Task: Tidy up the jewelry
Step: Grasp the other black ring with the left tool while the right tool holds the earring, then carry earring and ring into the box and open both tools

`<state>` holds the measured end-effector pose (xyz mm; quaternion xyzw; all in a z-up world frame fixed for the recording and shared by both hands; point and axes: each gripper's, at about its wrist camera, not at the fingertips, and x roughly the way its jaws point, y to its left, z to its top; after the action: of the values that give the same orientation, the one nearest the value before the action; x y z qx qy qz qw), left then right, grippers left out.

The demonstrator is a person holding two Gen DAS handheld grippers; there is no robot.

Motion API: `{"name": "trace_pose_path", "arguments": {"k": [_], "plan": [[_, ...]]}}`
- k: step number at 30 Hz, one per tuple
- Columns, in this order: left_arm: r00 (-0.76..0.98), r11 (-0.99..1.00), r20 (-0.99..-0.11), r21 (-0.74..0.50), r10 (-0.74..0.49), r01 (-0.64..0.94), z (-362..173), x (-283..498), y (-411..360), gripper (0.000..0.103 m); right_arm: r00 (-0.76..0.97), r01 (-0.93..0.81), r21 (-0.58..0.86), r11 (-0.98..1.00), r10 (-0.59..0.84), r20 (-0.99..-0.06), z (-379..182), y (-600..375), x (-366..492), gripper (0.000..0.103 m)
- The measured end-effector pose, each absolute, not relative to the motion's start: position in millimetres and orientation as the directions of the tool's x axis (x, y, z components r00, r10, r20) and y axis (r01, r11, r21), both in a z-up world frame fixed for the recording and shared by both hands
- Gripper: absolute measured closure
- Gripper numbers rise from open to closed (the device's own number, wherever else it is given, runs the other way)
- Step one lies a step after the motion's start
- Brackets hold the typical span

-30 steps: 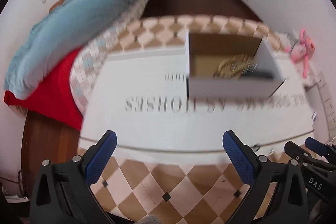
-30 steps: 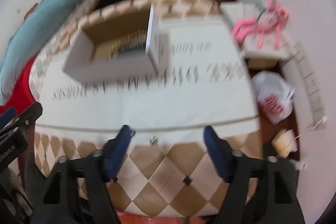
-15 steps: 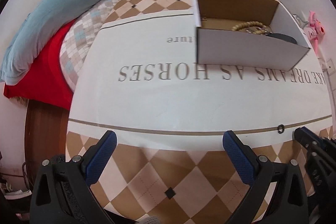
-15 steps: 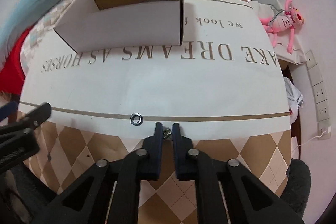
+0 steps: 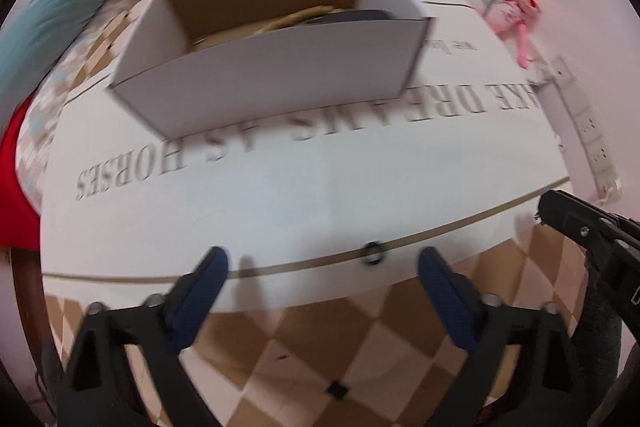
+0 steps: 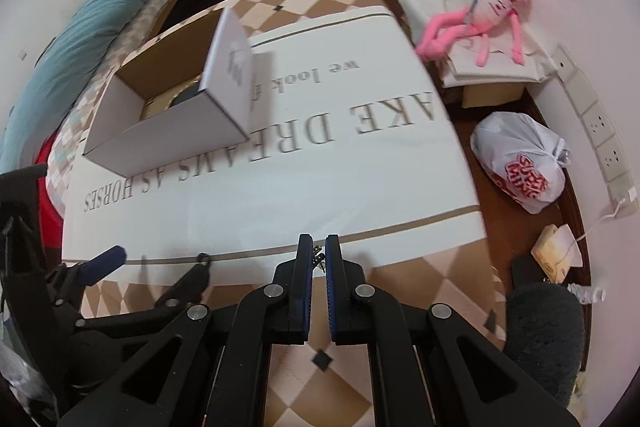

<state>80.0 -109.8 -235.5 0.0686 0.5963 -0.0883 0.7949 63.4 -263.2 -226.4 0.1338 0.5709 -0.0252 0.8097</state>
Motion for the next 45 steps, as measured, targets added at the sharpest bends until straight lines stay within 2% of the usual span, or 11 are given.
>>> {"name": "trace_pose_path", "arguments": {"k": [1, 2, 4, 5, 7, 8, 17, 31, 36, 39, 45], "plan": [[0.272, 0.972, -0.960, 0.003, -0.063, 0.234, -236.3, 80.1, -113.5, 0.037, 0.347, 0.201, 0.189, 0.961, 0.111, -0.931, -226.1, -266.1, 62.3, 0.097], [0.268, 0.969, -0.961, 0.000, -0.068, 0.246, -237.6, 80.5, -116.1, 0.045, 0.348, 0.205, 0.189, 0.960, 0.109, -0.931, -226.1, -268.3, 61.2, 0.097], [0.257, 0.966, -0.963, -0.008, -0.076, 0.258, -240.7, 81.4, -118.2, 0.074, 0.350, 0.210, 0.189, 0.959, 0.106, -0.931, -226.1, -271.0, 60.6, 0.097], [0.261, 0.964, -0.961, -0.014, -0.086, 0.267, -240.9, 81.3, -118.9, 0.076, 0.351, 0.214, 0.192, 0.958, 0.108, -0.930, -226.5, -271.9, 61.0, 0.097], [0.265, 0.958, -0.960, -0.015, -0.094, 0.285, -241.0, 82.9, -119.9, 0.091, 0.353, 0.215, 0.192, 0.958, 0.107, -0.929, -226.7, -271.8, 62.2, 0.097], [0.268, 0.957, -0.959, -0.015, -0.097, 0.291, -241.1, 83.6, -119.1, 0.093, 0.354, 0.216, 0.194, 0.957, 0.109, -0.929, -226.8, -271.9, 62.7, 0.096], [0.296, 0.954, -0.947, -0.035, -0.128, 0.299, -227.7, 84.2, -112.4, 0.093, 0.372, 0.205, 0.210, 0.956, 0.123, -0.920, -218.1, -269.2, 62.2, 0.097], [0.440, 0.974, -0.873, -0.156, -0.212, 0.162, -108.8, 125.3, -14.1, 0.093, 0.479, 0.085, 0.359, 0.929, 0.278, -0.833, -148.4, -239.2, 96.8, 0.097], [0.423, 0.972, -0.878, -0.174, -0.225, 0.156, -102.3, 172.4, 1.0, 0.093, 0.463, 0.008, 0.408, 0.913, 0.358, -0.811, -137.9, -210.5, 140.0, 0.097], [0.404, 0.964, -0.876, -0.232, -0.264, 0.128, -103.2, 202.6, 10.4, 0.093, 0.429, -0.023, 0.435, 0.900, 0.402, -0.809, -139.6, -192.4, 169.6, 0.097], [0.350, 0.963, -0.898, -0.242, -0.268, 0.118, -107.3, 246.5, 12.9, 0.092, 0.310, -0.016, 0.483, 0.875, 0.464, -0.830, -167.5, -166.7, 214.0, 0.097]]}}
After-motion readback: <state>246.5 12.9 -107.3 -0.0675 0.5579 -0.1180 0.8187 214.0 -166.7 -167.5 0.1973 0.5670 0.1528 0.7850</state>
